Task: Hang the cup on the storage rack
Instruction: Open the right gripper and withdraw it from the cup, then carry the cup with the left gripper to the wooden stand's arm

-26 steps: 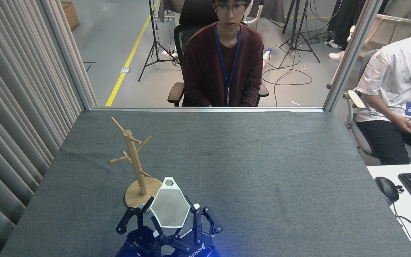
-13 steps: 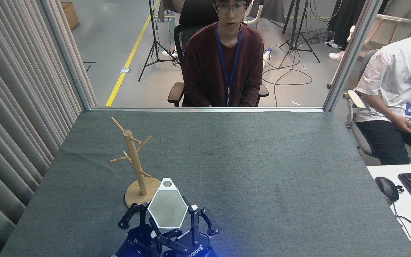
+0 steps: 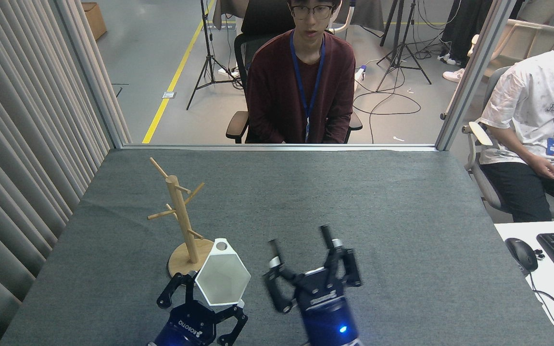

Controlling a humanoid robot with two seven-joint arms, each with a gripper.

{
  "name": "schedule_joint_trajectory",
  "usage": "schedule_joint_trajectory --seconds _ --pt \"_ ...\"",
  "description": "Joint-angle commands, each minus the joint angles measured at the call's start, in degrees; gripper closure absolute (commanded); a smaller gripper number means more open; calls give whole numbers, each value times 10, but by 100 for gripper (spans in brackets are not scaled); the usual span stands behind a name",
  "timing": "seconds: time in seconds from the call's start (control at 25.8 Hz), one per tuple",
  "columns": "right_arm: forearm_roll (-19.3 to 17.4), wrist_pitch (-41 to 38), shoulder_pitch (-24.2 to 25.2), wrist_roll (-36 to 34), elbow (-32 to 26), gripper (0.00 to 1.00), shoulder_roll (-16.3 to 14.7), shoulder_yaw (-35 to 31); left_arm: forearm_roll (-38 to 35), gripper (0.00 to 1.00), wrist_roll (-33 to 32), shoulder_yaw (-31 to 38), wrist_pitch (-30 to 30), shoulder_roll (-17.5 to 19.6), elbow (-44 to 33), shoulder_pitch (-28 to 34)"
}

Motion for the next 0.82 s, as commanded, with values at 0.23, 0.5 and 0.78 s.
schedule_joint_trajectory --seconds 0.23,0.5,0.78 --pt "-18 44 18 90 110 2 -103 -152 -11 51 -3 39 143 7 7 -10" --pt "-19 44 32 89 108 2 -104 -156 -260 51 -3 132 216 3 52 -19" --pt "-19 44 33 89 104 2 -103 -156 -321 50 -6 142 251 -2 129 -81"
